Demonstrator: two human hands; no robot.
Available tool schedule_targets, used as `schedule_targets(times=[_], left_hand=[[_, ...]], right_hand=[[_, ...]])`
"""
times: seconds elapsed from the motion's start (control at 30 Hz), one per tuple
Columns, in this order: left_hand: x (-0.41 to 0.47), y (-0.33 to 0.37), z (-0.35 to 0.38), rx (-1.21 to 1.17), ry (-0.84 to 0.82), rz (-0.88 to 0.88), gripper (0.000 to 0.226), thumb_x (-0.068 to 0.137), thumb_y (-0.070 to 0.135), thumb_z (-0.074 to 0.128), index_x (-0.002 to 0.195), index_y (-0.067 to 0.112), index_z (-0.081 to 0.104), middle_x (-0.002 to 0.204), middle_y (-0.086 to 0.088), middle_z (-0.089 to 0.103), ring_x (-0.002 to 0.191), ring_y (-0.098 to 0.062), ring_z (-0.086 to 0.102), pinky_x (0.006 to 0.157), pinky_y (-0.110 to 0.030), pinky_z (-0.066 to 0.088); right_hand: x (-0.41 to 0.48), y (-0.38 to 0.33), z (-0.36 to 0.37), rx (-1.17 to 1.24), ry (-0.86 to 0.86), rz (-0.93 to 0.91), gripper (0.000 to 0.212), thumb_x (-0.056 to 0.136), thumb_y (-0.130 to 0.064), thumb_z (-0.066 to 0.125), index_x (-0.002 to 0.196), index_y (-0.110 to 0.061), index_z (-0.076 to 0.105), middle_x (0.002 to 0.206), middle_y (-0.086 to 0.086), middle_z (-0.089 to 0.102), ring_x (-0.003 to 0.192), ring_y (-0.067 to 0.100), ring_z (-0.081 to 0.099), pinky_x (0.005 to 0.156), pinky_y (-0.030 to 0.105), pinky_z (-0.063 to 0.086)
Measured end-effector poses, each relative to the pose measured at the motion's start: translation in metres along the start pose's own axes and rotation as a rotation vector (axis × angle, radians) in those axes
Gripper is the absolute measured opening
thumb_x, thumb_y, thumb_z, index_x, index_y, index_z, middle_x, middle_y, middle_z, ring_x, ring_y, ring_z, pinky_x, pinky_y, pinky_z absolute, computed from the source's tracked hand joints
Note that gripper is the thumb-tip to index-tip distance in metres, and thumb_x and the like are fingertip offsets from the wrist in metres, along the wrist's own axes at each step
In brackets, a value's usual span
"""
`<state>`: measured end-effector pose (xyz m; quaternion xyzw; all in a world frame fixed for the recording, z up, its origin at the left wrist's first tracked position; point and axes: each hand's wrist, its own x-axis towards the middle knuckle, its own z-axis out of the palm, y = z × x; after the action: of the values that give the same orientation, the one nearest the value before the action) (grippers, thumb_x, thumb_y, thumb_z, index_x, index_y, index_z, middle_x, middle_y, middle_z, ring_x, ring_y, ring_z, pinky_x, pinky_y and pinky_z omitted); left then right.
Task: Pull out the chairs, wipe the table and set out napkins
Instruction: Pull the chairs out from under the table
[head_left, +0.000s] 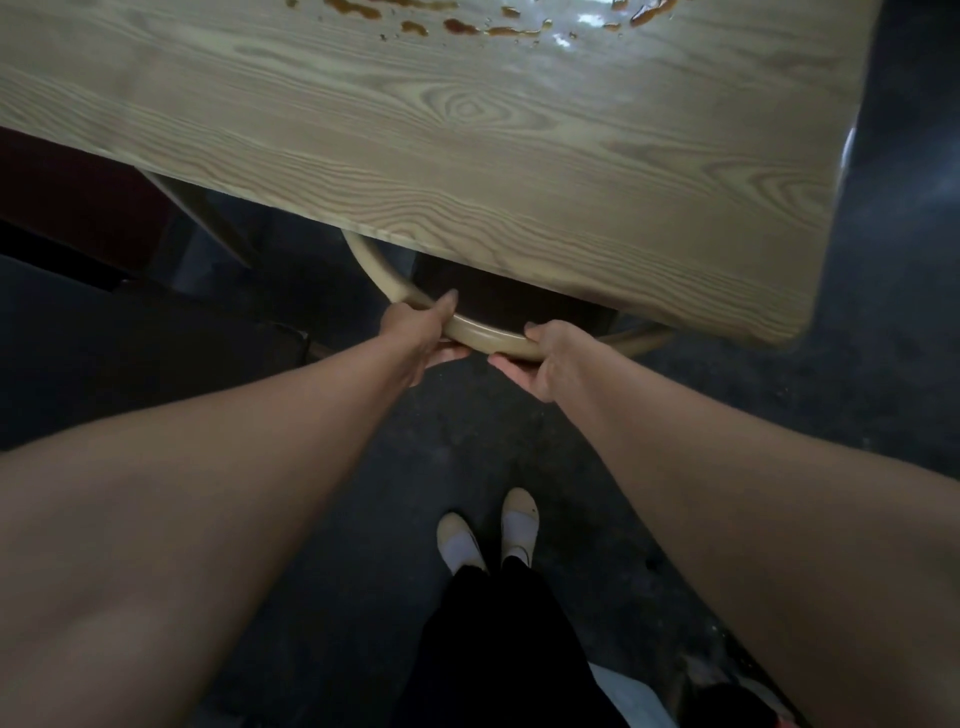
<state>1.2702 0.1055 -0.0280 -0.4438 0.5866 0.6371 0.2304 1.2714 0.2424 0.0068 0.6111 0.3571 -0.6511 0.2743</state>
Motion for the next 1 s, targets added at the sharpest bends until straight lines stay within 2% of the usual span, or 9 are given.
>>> schedule_targets(times=[0.1, 0.2, 0.33, 0.53, 0.6, 0.73, 0.8, 0.9, 1.0], left_hand=[[0.000, -0.004, 0.004, -0.026, 0.028, 0.004, 0.044, 0.090, 0.024, 0.066, 0.121, -0.001, 0.049, 0.109, -0.020, 0.065, 0.085, -0.029, 0.071, 0.068, -0.041, 0.062], [-0.005, -0.002, 0.005, -0.004, 0.021, 0.012, 0.044, 0.090, 0.027, 0.066, 0.120, -0.001, 0.050, 0.108, -0.020, 0.066, 0.080, -0.028, 0.072, 0.060, -0.036, 0.062], [-0.019, 0.003, 0.009, 0.033, 0.070, -0.012, 0.039, 0.091, 0.031, 0.064, 0.114, 0.001, 0.053, 0.109, -0.016, 0.067, 0.070, -0.025, 0.070, 0.051, -0.033, 0.060], [-0.037, 0.002, 0.008, 0.273, 0.099, 0.030, 0.035, 0.094, 0.037, 0.059, 0.107, 0.005, 0.052, 0.107, -0.016, 0.065, 0.077, -0.027, 0.070, 0.068, -0.034, 0.061], [-0.047, 0.004, 0.002, 0.313, 0.113, 0.039, 0.040, 0.094, 0.038, 0.058, 0.114, 0.003, 0.053, 0.100, -0.015, 0.066, 0.080, -0.027, 0.072, 0.077, -0.037, 0.061], [-0.070, 0.003, -0.013, 0.279, 0.115, 0.079, 0.044, 0.096, 0.035, 0.056, 0.125, 0.002, 0.055, 0.100, -0.011, 0.066, 0.083, -0.025, 0.072, 0.078, -0.037, 0.061], [-0.084, 0.002, -0.024, 0.258, 0.121, 0.106, 0.038, 0.097, 0.033, 0.055, 0.120, 0.003, 0.057, 0.099, -0.010, 0.065, 0.084, -0.025, 0.072, 0.080, -0.039, 0.061], [-0.103, 0.000, -0.044, 0.218, 0.143, 0.157, 0.019, 0.098, 0.027, 0.054, 0.095, 0.009, 0.059, 0.105, -0.010, 0.064, 0.081, -0.023, 0.070, 0.075, -0.036, 0.061], [-0.120, -0.006, -0.071, 0.207, 0.175, 0.176, 0.015, 0.098, 0.024, 0.053, 0.103, 0.011, 0.059, 0.101, -0.009, 0.065, 0.082, -0.022, 0.070, 0.074, -0.034, 0.059]], right_hand=[[0.003, 0.005, 0.001, -0.029, 0.006, -0.038, 0.036, 0.092, -0.012, 0.063, 0.126, -0.010, 0.051, 0.130, 0.018, 0.054, 0.112, 0.038, 0.061, 0.069, 0.039, 0.060], [0.006, 0.002, 0.003, -0.003, 0.009, -0.024, 0.034, 0.094, -0.013, 0.061, 0.127, -0.009, 0.050, 0.133, 0.015, 0.052, 0.115, 0.039, 0.059, 0.079, 0.038, 0.059], [0.002, 0.000, -0.005, -0.115, -0.034, 0.023, 0.036, 0.090, -0.018, 0.067, 0.120, -0.003, 0.054, 0.121, 0.018, 0.062, 0.103, 0.036, 0.067, 0.078, 0.037, 0.060], [-0.012, -0.004, -0.027, -0.566, -0.079, 0.065, 0.057, 0.094, -0.048, 0.056, 0.095, 0.009, 0.054, 0.094, 0.023, 0.070, 0.093, 0.028, 0.071, 0.081, 0.034, 0.059], [-0.024, -0.007, -0.027, -0.715, -0.093, 0.043, 0.050, 0.096, -0.043, 0.054, 0.106, 0.006, 0.057, 0.097, 0.020, 0.073, 0.089, 0.023, 0.073, 0.080, 0.028, 0.059], [-0.057, -0.003, -0.021, -0.862, -0.156, -0.089, 0.031, 0.099, -0.029, 0.053, 0.114, -0.002, 0.060, 0.098, 0.015, 0.074, 0.085, 0.019, 0.074, 0.067, 0.023, 0.057], [-0.072, 0.003, -0.016, -0.898, -0.185, -0.137, 0.020, 0.100, -0.022, 0.051, 0.112, -0.007, 0.059, 0.102, 0.013, 0.074, 0.089, 0.019, 0.073, 0.067, 0.024, 0.056], [-0.088, 0.015, -0.005, -0.952, -0.189, -0.149, 0.012, 0.100, -0.014, 0.048, 0.106, -0.010, 0.059, 0.106, 0.011, 0.072, 0.095, 0.018, 0.070, 0.071, 0.025, 0.054], [-0.102, 0.031, 0.006, -1.063, -0.172, -0.178, 0.018, 0.100, -0.014, 0.050, 0.111, -0.006, 0.061, 0.106, 0.010, 0.072, 0.093, 0.017, 0.069, 0.073, 0.026, 0.054]])
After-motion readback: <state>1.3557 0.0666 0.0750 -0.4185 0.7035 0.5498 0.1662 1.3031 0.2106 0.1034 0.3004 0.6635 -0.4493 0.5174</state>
